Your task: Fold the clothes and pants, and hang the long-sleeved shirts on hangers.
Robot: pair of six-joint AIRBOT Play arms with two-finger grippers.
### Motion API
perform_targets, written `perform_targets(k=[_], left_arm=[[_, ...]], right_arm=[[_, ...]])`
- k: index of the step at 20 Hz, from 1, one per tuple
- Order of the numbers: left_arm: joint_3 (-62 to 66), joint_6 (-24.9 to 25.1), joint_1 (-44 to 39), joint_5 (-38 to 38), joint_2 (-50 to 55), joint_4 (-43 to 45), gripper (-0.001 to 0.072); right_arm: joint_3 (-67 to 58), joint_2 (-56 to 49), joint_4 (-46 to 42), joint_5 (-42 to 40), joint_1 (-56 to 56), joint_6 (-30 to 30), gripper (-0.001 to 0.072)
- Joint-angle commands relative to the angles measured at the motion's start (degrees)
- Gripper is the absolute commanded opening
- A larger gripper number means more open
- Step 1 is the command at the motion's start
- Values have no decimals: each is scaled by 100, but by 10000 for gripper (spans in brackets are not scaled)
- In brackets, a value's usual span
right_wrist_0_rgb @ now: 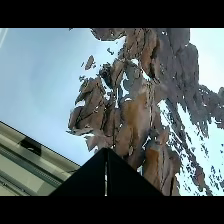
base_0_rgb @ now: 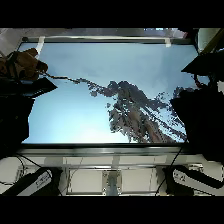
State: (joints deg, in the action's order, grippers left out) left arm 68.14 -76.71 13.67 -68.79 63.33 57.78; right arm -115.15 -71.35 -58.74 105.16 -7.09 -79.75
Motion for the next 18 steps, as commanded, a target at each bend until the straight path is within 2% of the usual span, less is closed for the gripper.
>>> perform_targets(k=[1,12,18], left_arm=[[0,2,0,2,0,2,704],[0,2,0,2,0,2,704],[-11,4,24,968,188,55,704]], right_arm=[[-4,2,2,4,4,-4,31],[-4,-11,2,0,4,-7,31],[-2,-39,2,-396,4,-9,31]])
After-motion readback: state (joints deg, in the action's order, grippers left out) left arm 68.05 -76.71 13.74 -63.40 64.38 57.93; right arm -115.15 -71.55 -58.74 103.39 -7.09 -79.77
